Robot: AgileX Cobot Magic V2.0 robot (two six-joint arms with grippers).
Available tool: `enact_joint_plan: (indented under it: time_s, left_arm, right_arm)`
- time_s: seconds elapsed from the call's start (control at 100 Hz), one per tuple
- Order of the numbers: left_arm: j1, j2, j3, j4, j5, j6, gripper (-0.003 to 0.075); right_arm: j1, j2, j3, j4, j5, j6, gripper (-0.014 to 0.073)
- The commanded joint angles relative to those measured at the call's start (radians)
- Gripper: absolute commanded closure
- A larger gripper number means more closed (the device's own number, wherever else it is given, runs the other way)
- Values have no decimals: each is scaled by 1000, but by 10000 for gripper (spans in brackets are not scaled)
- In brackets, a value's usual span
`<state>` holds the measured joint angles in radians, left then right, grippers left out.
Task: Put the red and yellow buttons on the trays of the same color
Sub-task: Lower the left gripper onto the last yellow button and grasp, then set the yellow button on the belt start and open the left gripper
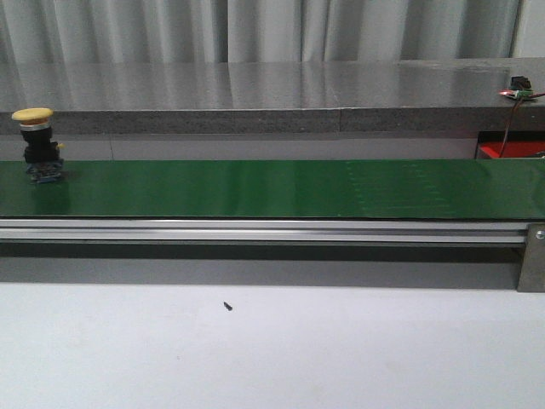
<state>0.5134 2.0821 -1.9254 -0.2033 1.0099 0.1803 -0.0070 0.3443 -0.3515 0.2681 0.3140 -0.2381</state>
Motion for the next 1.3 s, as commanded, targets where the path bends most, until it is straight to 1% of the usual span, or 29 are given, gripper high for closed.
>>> enact_joint_plan:
  time_s: [0.0,0.14,0.28,0.38,0.47,0.58,0.75,0.96,1.02,1.22,1.29]
  left_arm:
    - [-14,-110,-34,-25,-13,6,552]
    - [-22,-178,-4,-40,-3,13,552]
    - [-33,-264,72,-52,-21,20,552]
    - [-43,-325,152,-58,-56,23,552]
    - [-54,-372,232,-96,-97,23,552]
    - [-83,-409,331,-103,-146,23,552]
    - [-132,-418,456,-103,-194,23,552]
    - [-181,-415,549,-99,-265,23,552]
    - [-181,-409,560,-99,-282,23,551]
    - [-182,-371,560,-99,-280,23,550]
    - [-182,-369,560,-99,-280,45,540]
  right_arm:
    - [1,5,-25,8,-67,-2,717]
    - [1,5,-25,8,-68,-2,717]
    - [1,5,-25,8,-68,-2,717]
    - [1,5,-25,8,-68,-2,717]
    - [1,5,-25,8,-68,-2,717]
    - [1,5,-25,8,-69,-2,717]
    - [1,5,-25,8,-69,-2,717]
    - [1,5,-25,8,-69,-2,717]
    - [1,5,-25,8,-69,-2,717]
    - [1,5,-25,8,-69,-2,717]
    - [1,5,-25,8,-69,-2,717]
